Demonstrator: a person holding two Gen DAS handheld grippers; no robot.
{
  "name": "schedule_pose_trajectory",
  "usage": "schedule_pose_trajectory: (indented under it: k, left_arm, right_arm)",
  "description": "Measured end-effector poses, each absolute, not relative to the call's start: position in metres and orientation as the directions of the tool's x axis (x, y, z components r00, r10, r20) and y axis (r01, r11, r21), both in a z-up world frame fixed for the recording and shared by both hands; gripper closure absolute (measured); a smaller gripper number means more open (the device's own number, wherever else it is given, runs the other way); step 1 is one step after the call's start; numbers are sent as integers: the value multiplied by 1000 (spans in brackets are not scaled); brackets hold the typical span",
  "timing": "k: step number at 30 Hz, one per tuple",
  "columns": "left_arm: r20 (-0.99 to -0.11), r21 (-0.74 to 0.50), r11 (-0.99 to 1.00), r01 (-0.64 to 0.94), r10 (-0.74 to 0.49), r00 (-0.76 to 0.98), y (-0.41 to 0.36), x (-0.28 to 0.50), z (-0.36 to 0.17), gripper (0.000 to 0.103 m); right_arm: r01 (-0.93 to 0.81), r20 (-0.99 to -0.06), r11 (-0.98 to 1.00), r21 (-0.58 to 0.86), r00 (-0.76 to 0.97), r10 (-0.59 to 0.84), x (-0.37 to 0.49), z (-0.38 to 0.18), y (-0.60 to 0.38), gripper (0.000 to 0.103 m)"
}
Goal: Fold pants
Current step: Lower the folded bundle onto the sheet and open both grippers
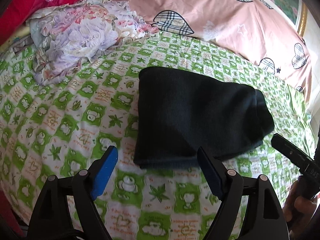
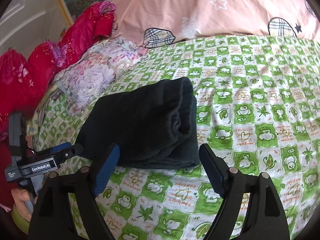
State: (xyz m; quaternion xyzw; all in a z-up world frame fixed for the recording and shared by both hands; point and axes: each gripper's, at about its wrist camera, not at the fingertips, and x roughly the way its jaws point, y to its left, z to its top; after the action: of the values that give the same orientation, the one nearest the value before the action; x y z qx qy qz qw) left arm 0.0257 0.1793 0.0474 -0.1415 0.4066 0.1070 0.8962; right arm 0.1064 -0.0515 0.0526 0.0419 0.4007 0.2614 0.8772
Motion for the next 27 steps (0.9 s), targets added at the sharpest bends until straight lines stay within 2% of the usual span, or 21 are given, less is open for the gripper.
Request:
schedule_pose_trajectory:
  k: [10, 18, 27]
  left_arm:
    - [-741, -169, 935, -312, 89, 666, 168, 3, 48, 21]
    - [-719, -104, 940, -324, 154, 678, 156, -9, 51, 19]
    - [-680, -32, 948, -318, 212, 702, 139, -18, 52, 16]
  right_arm:
    - [-455, -658, 867, 205, 592, 466, 77, 60, -44, 18]
    - [-485, -630, 864, 136, 630, 453, 62, 65, -38, 8]
    - [-496, -636, 864, 83, 642, 429, 52, 53, -32, 7]
